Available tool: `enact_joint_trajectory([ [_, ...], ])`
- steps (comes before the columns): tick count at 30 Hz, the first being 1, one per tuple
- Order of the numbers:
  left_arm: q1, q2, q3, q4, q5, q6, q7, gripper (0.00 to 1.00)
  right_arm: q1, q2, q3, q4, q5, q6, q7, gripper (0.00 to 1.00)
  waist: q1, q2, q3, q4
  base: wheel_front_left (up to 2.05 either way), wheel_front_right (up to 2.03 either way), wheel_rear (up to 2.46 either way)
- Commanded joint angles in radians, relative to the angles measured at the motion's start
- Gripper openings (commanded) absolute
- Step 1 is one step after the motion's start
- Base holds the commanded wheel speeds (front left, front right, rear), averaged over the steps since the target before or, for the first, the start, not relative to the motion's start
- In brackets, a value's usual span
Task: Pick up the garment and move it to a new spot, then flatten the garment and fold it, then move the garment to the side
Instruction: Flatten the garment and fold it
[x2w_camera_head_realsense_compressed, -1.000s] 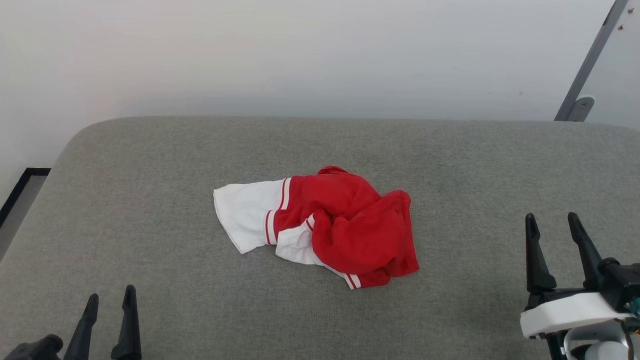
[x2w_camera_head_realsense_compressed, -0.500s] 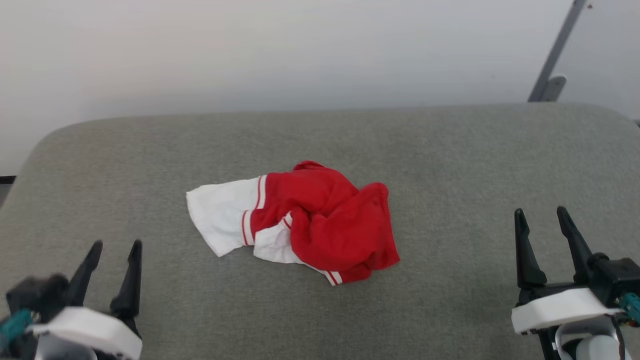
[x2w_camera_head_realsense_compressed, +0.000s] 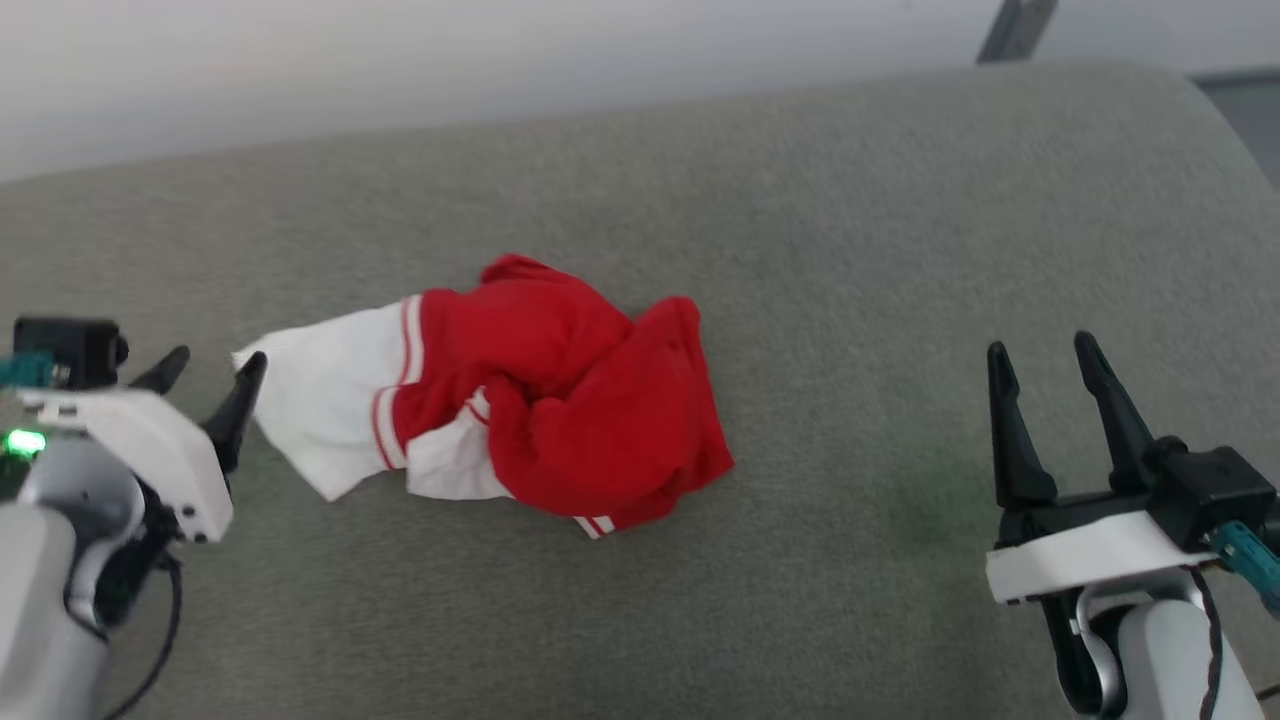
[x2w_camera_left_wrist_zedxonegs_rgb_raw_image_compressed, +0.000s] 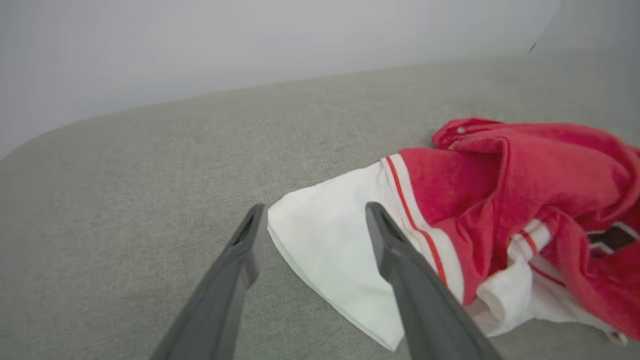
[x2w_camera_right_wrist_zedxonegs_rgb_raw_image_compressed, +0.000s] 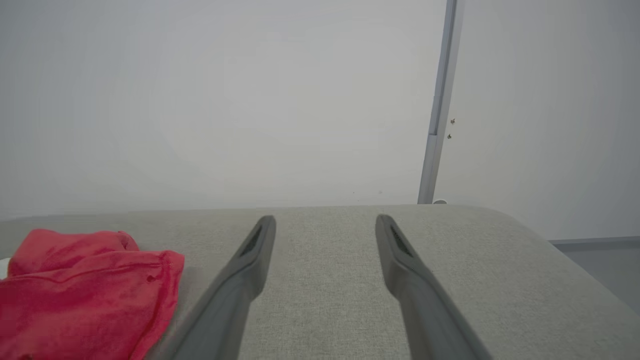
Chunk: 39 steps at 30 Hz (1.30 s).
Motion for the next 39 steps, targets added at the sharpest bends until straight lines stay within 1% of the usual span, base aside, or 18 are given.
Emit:
enact_joint_trajectory([
  [1, -0.033, 0.014, -0.019, 0.019, 0.002, -0.005, 0.027, 1.0, -0.015, 0.005, 0.005, -0.001, 0.004, 0.0, -0.007, 1.0, 0.0, 0.0, 0.052, -0.043, 0.0, 0.0, 0.0],
  [5, -0.15, 0.031, -0.058, 0.123, -0.025, -0.005, 0.155, 1.0, -0.041, 0.009, 0.015, 0.002, 0.009, 0.0, -0.009, 1.0, 0.0, 0.0, 0.099, -0.064, 0.0, 0.0, 0.0],
  [8, -0.222, 0.029, -0.078, 0.217, -0.041, -0.004, 0.256, 1.0, -0.057, 0.012, 0.021, 0.005, 0.008, 0.0, -0.01, 1.0, 0.0, 0.0, 0.126, -0.074, 0.0, 0.0, 0.0],
  [11, -0.283, 0.024, -0.104, 0.299, -0.034, 0.013, 0.352, 1.0, -0.069, 0.015, 0.023, 0.002, 0.007, 0.0, -0.01, 1.0, 0.0, 0.0, 0.15, -0.079, 0.0, 0.0, 0.0],
  [15, -0.322, 0.0, -0.142, 0.411, -0.024, 0.046, 0.473, 1.0, -0.085, 0.016, 0.025, -0.006, 0.003, 0.0, -0.011, 1.0, 0.0, 0.0, 0.181, -0.081, 0.0, 0.0, 0.0],
  [18, -0.344, -0.028, -0.161, 0.474, -0.022, 0.065, 0.524, 1.0, -0.093, 0.017, 0.023, -0.007, -0.001, 0.0, -0.011, 1.0, 0.0, 0.0, 0.198, -0.076, 0.0, 0.0, 0.0],
  [20, -0.347, -0.059, -0.171, 0.514, -0.039, 0.062, 0.571, 0.98, -0.102, 0.018, 0.021, -0.006, -0.005, 0.0, -0.01, 1.0, 0.0, 0.0, 0.202, -0.072, 0.0, 0.0, 0.0],
  [21, -0.349, -0.07, -0.176, 0.527, -0.045, 0.059, 0.583, 0.23, -0.106, 0.017, 0.021, -0.005, -0.006, 0.0, -0.01, 1.0, 0.0, 0.0, 0.204, -0.068, 0.0, 0.0, 0.0],
  [22, -0.356, -0.077, -0.175, 0.535, -0.05, 0.06, 0.589, 0.0, -0.107, 0.017, 0.02, -0.005, -0.007, 0.0, -0.01, 1.0, 0.0, 0.0, 0.204, -0.064, 0.0, 0.0, 0.0],
  [24, -0.374, -0.082, -0.166, 0.547, -0.057, 0.065, 0.585, 0.0, -0.105, 0.014, 0.018, -0.002, -0.009, 0.0, -0.01, 1.0, 0.0, 0.0, 0.201, -0.053, 0.0, 0.0, 0.0],
  [26, -0.39, -0.07, -0.157, 0.553, -0.058, 0.075, 0.573, 0.0, -0.107, 0.011, 0.02, 0.001, -0.011, 0.0, -0.01, 1.0, 0.0, 0.0, 0.195, -0.043, 0.0, 0.0, 0.0],
  [29, -0.391, -0.037, -0.147, 0.543, -0.057, 0.086, 0.569, 0.0, -0.103, 0.008, 0.017, 0.005, -0.013, 0.0, -0.01, 1.0, 0.0, 0.0, 0.18, -0.025, 0.0, 0.0, 0.0],
  [33, -0.358, 0.013, -0.141, 0.494, -0.048, 0.091, 0.547, 0.0, -0.089, 0.001, 0.016, 0.012, -0.012, 0.0, -0.01, 1.0, 0.0, 0.0, 0.158, 0.006, 0.0, 0.0, 0.0],
  [35, -0.326, 0.024, -0.134, 0.465, -0.058, 0.1, 0.55, 0.0, -0.087, -0.004, 0.019, 0.016, -0.007, 0.0, -0.01, 1.0, 0.0, 0.0, 0.146, 0.021, 0.0, 0.0, 0.0],
  [38, -0.261, 0.042, -0.124, 0.408, -0.07, 0.125, 0.555, 0.0, -0.082, -0.007, 0.022, 0.02, -0.003, 0.0, -0.008, 1.0, 0.0, 0.0, 0.129, 0.043, 0.0, 0.0, 0.0],
  [39, -0.234, 0.049, -0.119, 0.393, -0.076, 0.144, 0.563, 0.0, -0.081, -0.01, 0.024, 0.019, -0.004, 0.0, -0.004, 1.0, 0.0, 0.0, 0.123, 0.05, 0.0, 0.0, 0.0],
])
